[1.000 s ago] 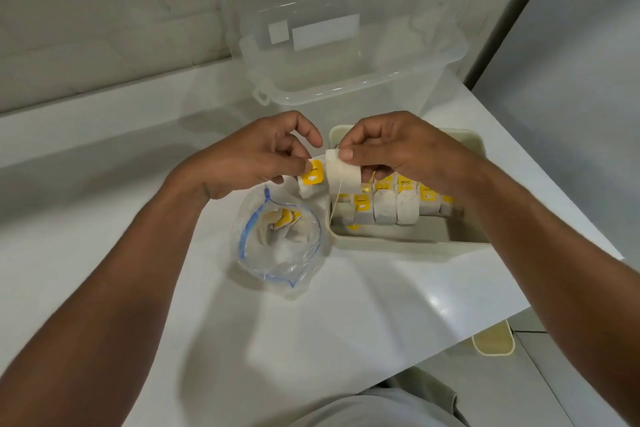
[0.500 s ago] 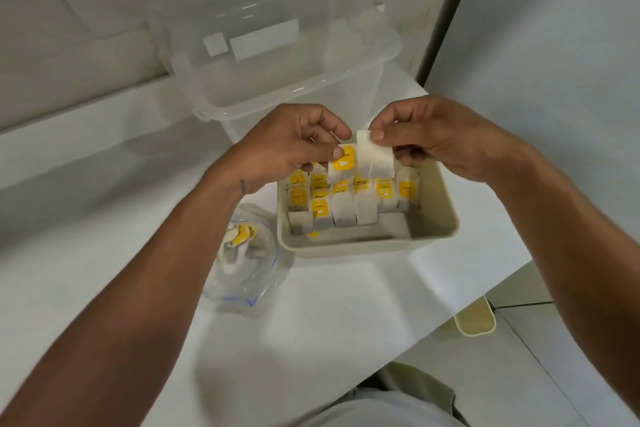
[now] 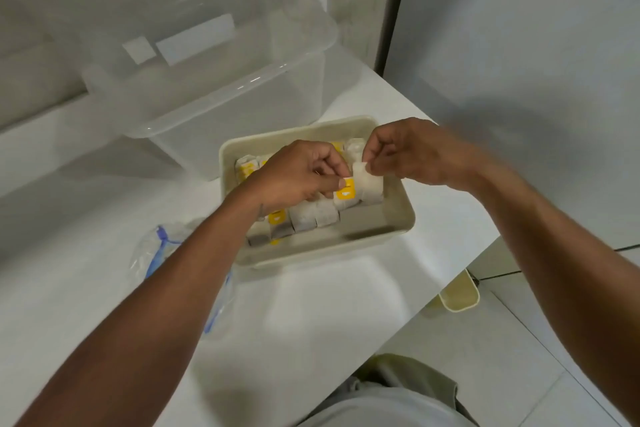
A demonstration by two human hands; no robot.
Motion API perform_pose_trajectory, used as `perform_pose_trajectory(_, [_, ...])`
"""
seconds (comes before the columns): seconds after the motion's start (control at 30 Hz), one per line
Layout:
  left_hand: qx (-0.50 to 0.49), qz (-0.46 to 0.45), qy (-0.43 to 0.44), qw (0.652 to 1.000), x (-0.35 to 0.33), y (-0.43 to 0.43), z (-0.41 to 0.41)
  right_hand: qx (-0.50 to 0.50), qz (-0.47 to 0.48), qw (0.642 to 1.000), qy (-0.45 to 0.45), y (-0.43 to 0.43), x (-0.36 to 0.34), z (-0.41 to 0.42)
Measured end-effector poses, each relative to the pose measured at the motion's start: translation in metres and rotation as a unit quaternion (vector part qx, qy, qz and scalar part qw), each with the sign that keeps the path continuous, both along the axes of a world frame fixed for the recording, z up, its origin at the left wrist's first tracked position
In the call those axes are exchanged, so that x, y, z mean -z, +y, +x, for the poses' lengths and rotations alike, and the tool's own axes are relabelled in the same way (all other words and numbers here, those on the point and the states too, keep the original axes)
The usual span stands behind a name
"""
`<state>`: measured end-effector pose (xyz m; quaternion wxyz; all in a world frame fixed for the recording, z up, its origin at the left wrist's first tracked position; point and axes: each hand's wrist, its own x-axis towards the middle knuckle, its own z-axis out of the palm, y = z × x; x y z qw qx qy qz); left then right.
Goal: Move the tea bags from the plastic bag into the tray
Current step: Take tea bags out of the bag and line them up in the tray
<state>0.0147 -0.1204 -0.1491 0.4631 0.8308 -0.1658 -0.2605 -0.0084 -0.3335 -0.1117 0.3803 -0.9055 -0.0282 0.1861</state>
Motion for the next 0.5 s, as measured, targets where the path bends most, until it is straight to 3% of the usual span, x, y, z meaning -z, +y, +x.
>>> perform_pose_trajectory(0.23, [0.005, 0.107, -0.077, 0.991, 0.008, -0.01, 0.007, -0.028, -0.12, 0.992, -0.027, 0.009, 0.02, -0.003])
perform_pose_trajectory(0.37, [0.032, 0.174, -0.127, 0.976, 0.012, -0.013, 0.009, -0.053, -0.25, 0.959, -0.119, 0.017, 0.034, -0.004])
perform_pose_trajectory(0.5, [0.061, 0.186, -0.085, 0.977, 0.013, -0.014, 0.009, -0.107, -0.332, 0.926, -0.145, 0.023, 0.03, -0.008])
